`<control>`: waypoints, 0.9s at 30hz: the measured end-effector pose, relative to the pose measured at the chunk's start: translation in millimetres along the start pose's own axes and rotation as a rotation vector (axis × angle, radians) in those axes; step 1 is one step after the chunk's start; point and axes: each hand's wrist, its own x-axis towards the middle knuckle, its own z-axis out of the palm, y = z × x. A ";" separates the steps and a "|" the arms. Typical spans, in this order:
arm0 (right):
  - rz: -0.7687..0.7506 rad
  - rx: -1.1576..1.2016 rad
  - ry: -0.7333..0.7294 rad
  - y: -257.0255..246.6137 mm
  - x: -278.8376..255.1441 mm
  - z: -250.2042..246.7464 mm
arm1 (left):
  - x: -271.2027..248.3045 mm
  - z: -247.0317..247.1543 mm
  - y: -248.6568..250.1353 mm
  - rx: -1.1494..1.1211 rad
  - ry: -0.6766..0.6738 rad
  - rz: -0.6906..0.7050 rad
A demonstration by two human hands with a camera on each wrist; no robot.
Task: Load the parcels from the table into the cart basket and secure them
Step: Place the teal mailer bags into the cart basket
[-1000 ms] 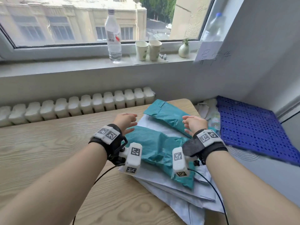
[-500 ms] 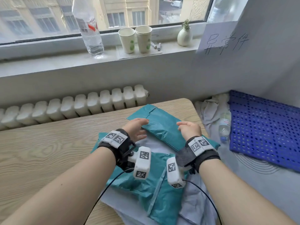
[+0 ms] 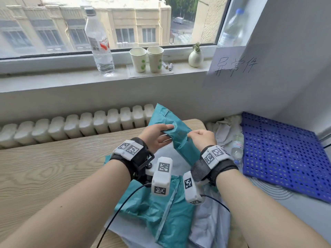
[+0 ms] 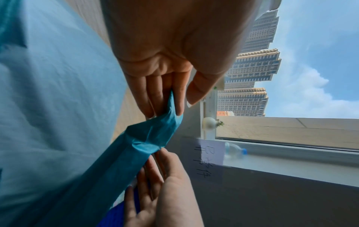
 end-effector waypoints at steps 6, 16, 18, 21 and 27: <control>-0.104 -0.041 0.013 -36.6 -36.7 -16.1 | -47.6 1.3 31.5 -0.078 -0.081 0.137; -0.279 -0.134 -0.251 -91.4 -150.2 20.3 | -163.6 -36.6 70.9 -0.207 -0.199 0.387; -0.329 -0.061 -0.230 -97.5 -174.1 39.7 | -188.8 -55.5 73.0 -0.238 -0.198 0.422; -0.370 -0.079 -0.153 -107.4 -209.3 67.1 | -226.8 -93.4 72.5 -0.277 -0.170 0.452; -0.420 -0.144 -0.225 -126.8 -285.9 115.9 | -302.1 -186.9 64.8 -0.226 -0.011 0.576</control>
